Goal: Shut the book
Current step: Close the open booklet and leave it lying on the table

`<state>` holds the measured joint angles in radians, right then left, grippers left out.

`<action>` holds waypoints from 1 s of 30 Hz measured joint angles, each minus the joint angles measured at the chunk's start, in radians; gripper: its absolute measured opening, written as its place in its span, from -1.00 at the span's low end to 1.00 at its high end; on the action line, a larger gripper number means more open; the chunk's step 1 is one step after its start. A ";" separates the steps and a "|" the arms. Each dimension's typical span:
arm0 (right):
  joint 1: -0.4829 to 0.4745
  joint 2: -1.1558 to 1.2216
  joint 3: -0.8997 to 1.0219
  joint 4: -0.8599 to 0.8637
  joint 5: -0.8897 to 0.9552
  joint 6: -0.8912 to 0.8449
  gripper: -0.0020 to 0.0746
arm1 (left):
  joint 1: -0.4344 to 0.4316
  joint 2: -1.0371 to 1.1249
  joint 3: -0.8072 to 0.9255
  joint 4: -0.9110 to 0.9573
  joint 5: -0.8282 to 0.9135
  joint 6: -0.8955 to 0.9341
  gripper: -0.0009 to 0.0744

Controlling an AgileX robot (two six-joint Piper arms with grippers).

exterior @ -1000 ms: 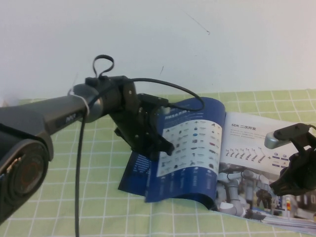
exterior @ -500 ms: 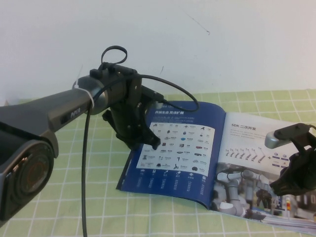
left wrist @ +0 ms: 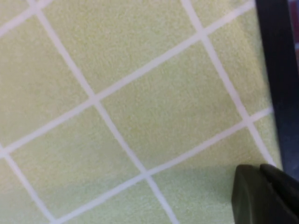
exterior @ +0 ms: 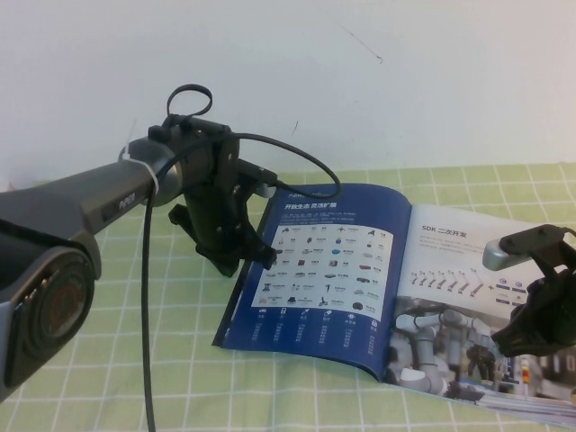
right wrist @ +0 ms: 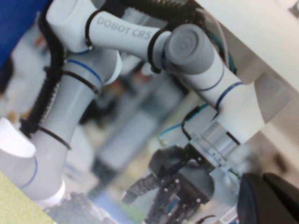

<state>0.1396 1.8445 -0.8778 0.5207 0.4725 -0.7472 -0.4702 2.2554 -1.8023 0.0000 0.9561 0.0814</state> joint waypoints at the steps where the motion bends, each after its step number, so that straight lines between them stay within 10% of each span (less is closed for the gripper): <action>1: 0.000 0.000 0.000 0.000 0.000 0.000 -0.95 | 0.000 0.000 0.000 -0.013 0.003 0.008 -0.98; 30: 0.002 -0.058 -0.053 -0.044 0.071 0.002 -0.95 | -0.054 0.032 0.009 -1.030 0.070 0.479 -0.99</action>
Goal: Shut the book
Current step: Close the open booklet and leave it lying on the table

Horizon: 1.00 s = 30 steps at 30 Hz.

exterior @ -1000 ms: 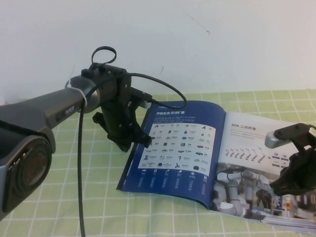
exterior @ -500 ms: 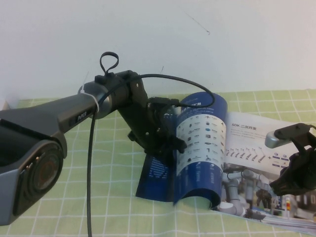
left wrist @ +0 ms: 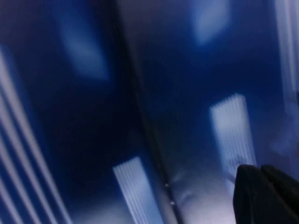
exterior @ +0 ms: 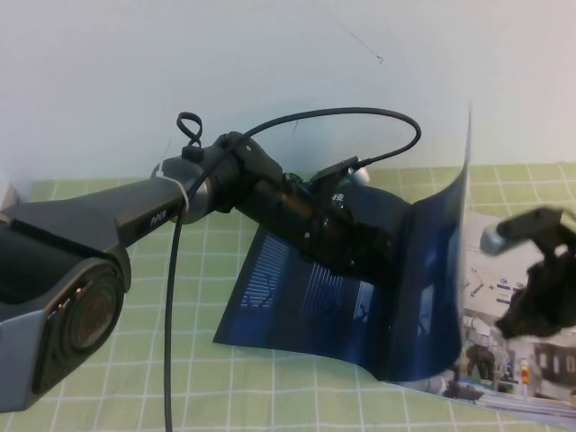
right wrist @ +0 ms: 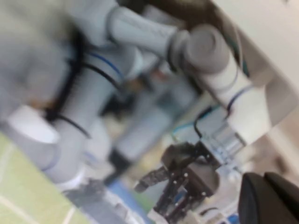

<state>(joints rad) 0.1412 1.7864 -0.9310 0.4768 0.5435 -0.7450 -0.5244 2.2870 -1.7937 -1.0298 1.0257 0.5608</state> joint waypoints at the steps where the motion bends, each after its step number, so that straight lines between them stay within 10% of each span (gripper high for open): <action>1: 0.002 -0.036 -0.019 -0.009 0.020 0.002 -0.95 | 0.000 0.000 0.000 -0.009 0.012 0.013 -0.99; 12: 0.002 -0.314 -0.138 0.022 0.064 0.000 -0.95 | 0.004 -0.077 0.000 0.349 -0.028 -0.066 -0.98; 30: 0.000 0.136 -0.096 0.045 0.142 -0.005 -0.95 | 0.077 -0.049 0.000 0.954 -0.092 -0.456 -0.99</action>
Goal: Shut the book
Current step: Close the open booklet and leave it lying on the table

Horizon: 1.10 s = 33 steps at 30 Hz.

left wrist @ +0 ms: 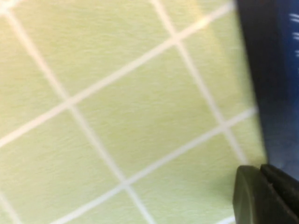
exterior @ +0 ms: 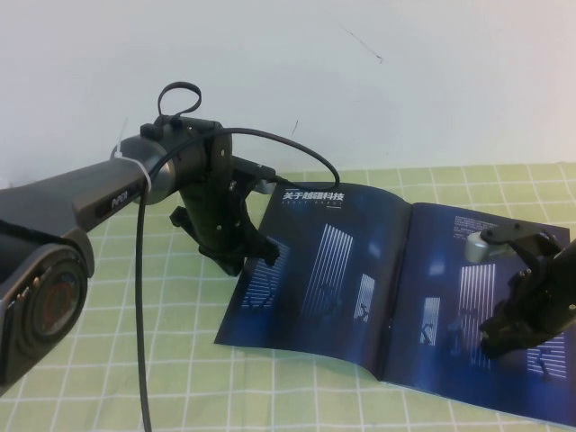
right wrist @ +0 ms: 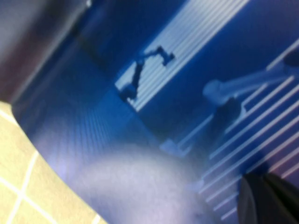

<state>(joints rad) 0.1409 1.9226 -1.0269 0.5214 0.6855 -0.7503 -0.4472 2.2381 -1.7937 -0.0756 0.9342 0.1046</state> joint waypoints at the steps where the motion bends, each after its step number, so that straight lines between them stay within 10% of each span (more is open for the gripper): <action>1: -0.002 0.002 -0.002 0.000 0.004 0.000 -0.95 | 0.000 0.000 0.000 0.013 0.000 -0.010 -0.99; 12: -0.002 0.009 -0.006 0.002 0.011 0.002 -0.95 | 0.006 0.011 0.000 -0.024 -0.007 -0.028 -0.98; 25: -0.002 0.009 -0.006 0.004 0.006 0.000 -0.95 | 0.002 0.017 0.000 -0.829 0.066 0.412 -0.99; 33: -0.002 0.009 -0.006 0.004 0.006 0.000 -0.95 | 0.001 -0.048 0.000 -0.288 -0.041 0.135 -0.99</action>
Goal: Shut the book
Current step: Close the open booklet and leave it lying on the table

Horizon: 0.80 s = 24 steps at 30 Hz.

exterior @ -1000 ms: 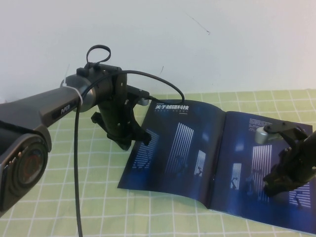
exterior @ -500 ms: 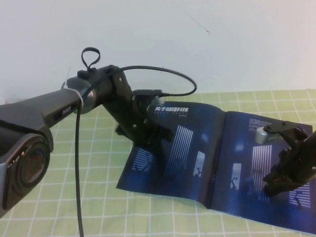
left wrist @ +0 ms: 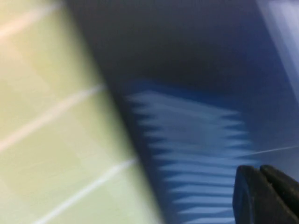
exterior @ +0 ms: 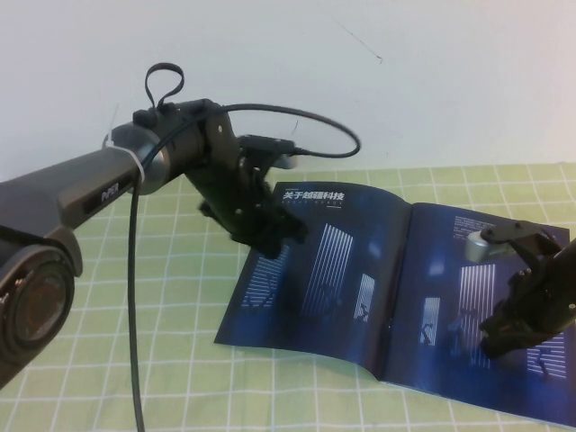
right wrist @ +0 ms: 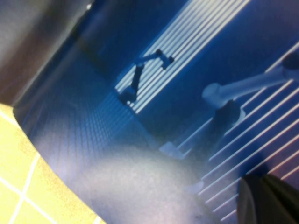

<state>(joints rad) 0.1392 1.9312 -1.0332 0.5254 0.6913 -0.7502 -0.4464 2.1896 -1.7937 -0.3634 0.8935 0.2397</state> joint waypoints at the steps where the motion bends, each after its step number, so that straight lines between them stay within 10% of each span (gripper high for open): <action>1: 0.000 0.000 0.000 0.002 0.000 0.000 -0.95 | 0.000 0.000 0.000 0.083 -0.003 -0.038 -0.99; 11: 0.000 0.000 0.000 0.002 0.000 0.004 -0.95 | 0.000 0.050 0.000 0.394 -0.023 -0.226 -0.99; 24: 0.000 0.000 0.000 0.002 -0.004 0.004 -0.95 | -0.016 0.060 -0.002 0.336 0.008 -0.166 -0.98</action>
<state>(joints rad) 0.1392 1.9312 -1.0332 0.5272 0.6873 -0.7467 -0.4620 2.2497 -1.7955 -0.0275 0.9016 0.0739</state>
